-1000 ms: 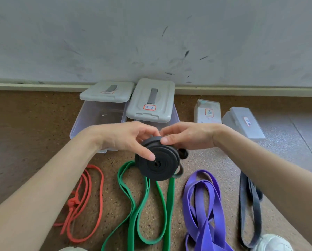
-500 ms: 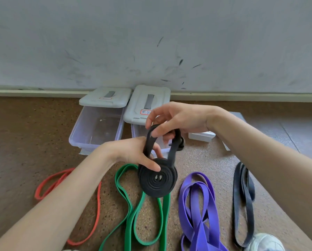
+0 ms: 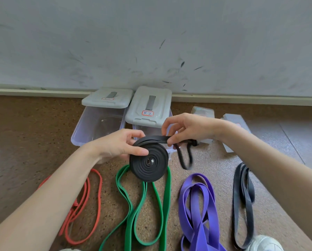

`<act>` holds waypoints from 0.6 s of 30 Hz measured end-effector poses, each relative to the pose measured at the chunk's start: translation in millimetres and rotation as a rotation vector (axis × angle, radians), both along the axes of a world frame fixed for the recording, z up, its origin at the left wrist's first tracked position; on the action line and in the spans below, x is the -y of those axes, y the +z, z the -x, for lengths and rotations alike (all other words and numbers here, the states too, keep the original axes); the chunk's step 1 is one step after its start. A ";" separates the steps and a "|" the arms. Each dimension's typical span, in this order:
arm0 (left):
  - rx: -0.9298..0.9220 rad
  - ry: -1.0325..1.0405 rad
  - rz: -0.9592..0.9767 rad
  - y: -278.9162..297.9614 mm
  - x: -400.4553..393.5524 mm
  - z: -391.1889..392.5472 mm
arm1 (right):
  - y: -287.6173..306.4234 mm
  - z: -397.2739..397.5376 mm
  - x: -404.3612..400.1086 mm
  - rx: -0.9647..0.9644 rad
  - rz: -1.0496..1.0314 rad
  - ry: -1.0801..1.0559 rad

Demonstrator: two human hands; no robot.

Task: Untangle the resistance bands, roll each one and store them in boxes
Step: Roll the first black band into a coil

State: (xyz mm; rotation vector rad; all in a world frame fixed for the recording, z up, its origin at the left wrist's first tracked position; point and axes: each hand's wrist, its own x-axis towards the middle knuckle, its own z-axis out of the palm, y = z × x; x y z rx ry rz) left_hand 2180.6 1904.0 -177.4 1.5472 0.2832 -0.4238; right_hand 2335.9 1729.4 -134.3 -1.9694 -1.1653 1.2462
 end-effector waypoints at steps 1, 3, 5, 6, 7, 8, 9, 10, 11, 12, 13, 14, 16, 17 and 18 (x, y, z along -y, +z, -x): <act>0.004 0.020 0.022 -1.2 -1.2 1.2 | -1.8 2.9 0.0 0.001 -0.016 0.005; 0.014 0.045 0.049 -3.7 -2.7 3.7 | -6.2 8.4 0.6 -0.020 -0.039 -0.006; 0.028 0.068 0.068 -5.3 -4.1 5.0 | -10.0 13.9 2.2 -0.117 -0.045 -0.053; 0.037 0.088 0.077 -5.4 -4.7 5.4 | -12.3 16.5 3.7 -0.201 -0.053 -0.090; 0.044 0.114 0.084 -4.8 -5.5 5.4 | -15.0 18.7 5.5 -0.295 -0.066 -0.127; 0.052 0.141 0.089 -4.1 -6.9 4.6 | -17.4 20.4 6.6 -0.374 -0.084 -0.157; 0.055 0.165 0.097 -2.7 -8.1 3.8 | -19.0 21.8 7.3 -0.423 -0.097 -0.179; 0.055 0.183 0.111 -0.9 -8.9 2.8 | -20.1 22.9 7.6 -0.447 -0.107 -0.191; 0.052 0.198 0.128 0.6 -9.2 2.2 | -21.0 24.4 7.3 -0.462 -0.124 -0.206; 0.050 0.215 0.146 1.1 -9.2 1.4 | -21.7 25.5 6.7 -0.477 -0.148 -0.235; 0.045 0.240 0.171 1.3 -7.8 0.6 | -22.1 26.0 6.3 -0.498 -0.176 -0.280; 0.038 0.275 0.209 1.3 -5.3 0.3 | -21.8 25.9 5.6 -0.523 -0.201 -0.335; 0.040 0.350 0.353 0.3 0.3 1.8 | -18.5 24.1 3.6 -0.550 -0.247 -0.437; 0.055 0.371 0.461 -1.4 3.0 3.5 | -16.2 22.1 2.8 -0.547 -0.265 -0.483; 0.074 0.381 0.574 -3.2 5.2 5.9 | -14.1 19.9 2.4 -0.531 -0.276 -0.526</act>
